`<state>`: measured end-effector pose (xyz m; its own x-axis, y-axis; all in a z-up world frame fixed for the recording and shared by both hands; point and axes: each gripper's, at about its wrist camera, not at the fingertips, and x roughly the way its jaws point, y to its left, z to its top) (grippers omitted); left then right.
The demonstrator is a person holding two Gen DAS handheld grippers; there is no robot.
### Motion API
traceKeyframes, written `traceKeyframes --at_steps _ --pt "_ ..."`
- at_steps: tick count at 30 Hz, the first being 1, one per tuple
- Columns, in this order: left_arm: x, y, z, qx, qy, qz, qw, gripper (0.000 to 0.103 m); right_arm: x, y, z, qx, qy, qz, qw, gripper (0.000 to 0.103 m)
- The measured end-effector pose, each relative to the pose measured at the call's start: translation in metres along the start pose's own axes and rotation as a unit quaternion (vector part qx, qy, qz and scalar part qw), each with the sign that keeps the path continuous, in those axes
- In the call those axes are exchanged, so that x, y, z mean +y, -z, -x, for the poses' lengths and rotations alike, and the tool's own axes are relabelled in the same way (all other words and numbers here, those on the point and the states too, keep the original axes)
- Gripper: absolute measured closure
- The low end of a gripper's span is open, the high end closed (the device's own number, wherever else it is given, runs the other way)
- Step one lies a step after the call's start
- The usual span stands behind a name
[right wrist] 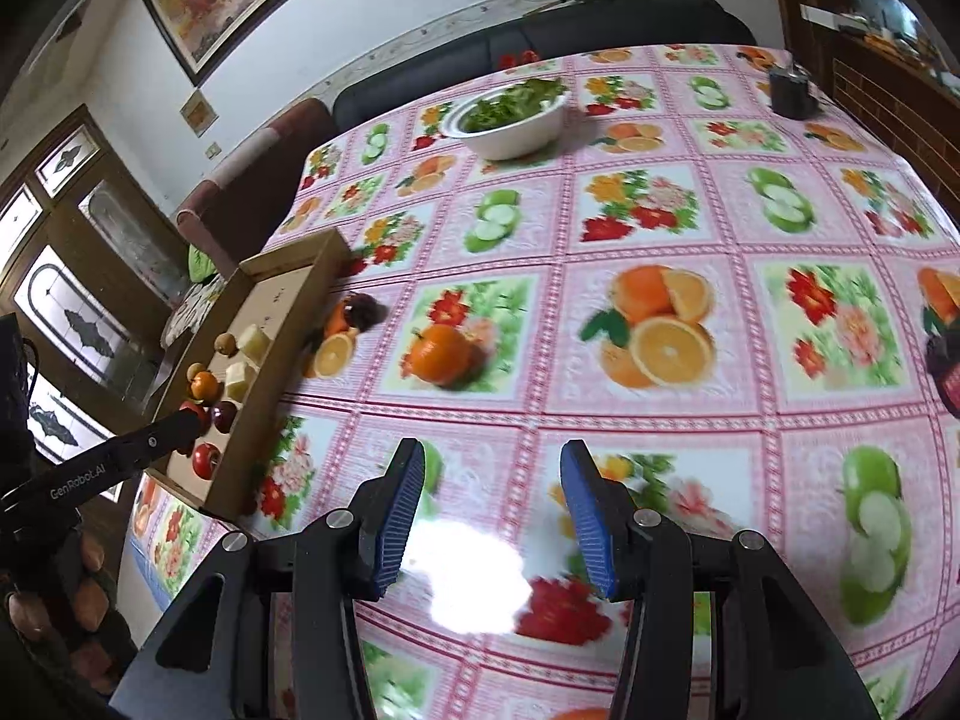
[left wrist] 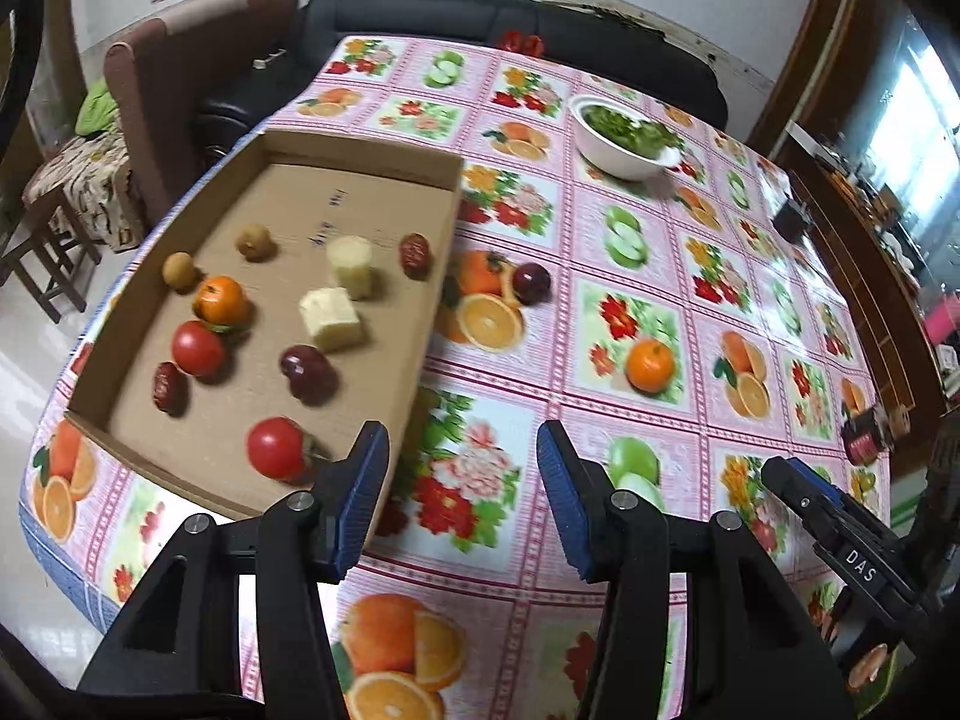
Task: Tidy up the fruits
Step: 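Move both grippers to the fruit on the tablecloth beside the tray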
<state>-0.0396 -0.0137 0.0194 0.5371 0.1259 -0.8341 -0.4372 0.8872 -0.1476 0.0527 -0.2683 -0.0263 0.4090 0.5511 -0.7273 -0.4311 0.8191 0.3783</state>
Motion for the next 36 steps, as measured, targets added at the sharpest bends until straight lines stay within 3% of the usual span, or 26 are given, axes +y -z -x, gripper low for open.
traceKeyframes --at_steps 13,18,24,29,36 --pt "-0.023 0.008 -0.018 0.034 0.046 -0.008 0.9983 0.053 -0.056 0.03 0.016 0.001 0.026 -0.054 0.998 0.052" --pt "-0.027 0.0 -0.028 0.041 0.047 -0.013 0.9979 0.053 -0.04 0.025 0.007 0.002 0.006 -0.033 0.999 0.052" --pt "-0.036 -0.035 -0.046 0.038 0.041 -0.03 0.998 0.053 0.005 -0.003 -0.026 0.008 -0.019 0.027 0.999 0.052" --pt "-0.042 -0.06 -0.079 0.058 0.04 -0.028 0.9971 0.053 0.032 -0.03 -0.067 0.027 0.002 0.064 0.998 0.049" --pt "-0.047 -0.079 -0.126 0.08 -0.004 -0.018 0.9967 0.053 0.049 -0.045 -0.107 0.041 0.003 0.085 0.996 0.043"
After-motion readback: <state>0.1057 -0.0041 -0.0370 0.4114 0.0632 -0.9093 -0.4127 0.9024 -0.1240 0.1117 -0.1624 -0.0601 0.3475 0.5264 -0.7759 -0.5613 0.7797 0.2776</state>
